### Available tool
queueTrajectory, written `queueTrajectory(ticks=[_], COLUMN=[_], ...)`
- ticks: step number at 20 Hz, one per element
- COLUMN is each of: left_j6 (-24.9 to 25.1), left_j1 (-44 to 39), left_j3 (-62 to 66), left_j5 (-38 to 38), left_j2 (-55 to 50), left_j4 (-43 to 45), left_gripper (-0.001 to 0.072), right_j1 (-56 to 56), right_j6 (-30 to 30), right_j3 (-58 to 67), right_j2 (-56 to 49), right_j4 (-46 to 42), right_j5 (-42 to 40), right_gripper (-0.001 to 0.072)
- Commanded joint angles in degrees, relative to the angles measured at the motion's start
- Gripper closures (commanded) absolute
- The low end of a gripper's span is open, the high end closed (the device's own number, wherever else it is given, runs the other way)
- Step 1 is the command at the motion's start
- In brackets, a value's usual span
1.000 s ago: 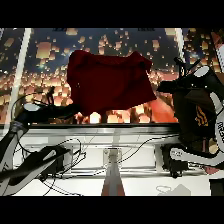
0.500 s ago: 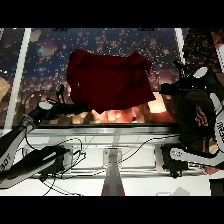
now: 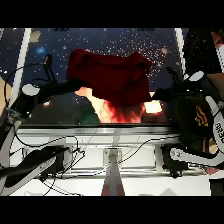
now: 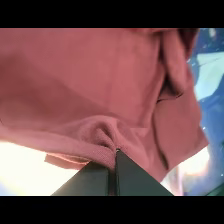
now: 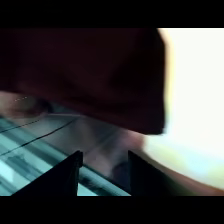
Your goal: Fold the clothes and pants, and hang the long-sleeved shirts on hangers.
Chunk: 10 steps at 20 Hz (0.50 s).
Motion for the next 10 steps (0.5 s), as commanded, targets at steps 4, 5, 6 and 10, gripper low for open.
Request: queueTrajectory(ticks=[4,5,6,10], left_j6=[-5.8,-7.9,-8.4,-8.4], left_j1=[0.0,0.0,0.0,-0.1], left_j3=[0.0,-0.4,-0.8,-0.9], left_j5=[-2.8,-3.4,-4.2,-4.7], left_j2=[-1.8,-2.3,-2.5,-2.7], left_j4=[13.4,15.5,16.0,15.9], left_gripper=[0.0692,0.0691,0.0692,0.0691], right_j1=[19.7,23.2,26.5,34.5], right_j6=[-4.0,-1.0,3.9,14.6], right_j3=[-0.3,-0.2,0.5,5.0], right_j2=[0.0,0.0,0.0,-1.4], right_j4=[4.2,0.1,-5.4,-22.6], right_j5=[-13.3,-17.5,-20.8,-24.3], right_gripper=[0.0139,0.0140,0.0140,0.0163])
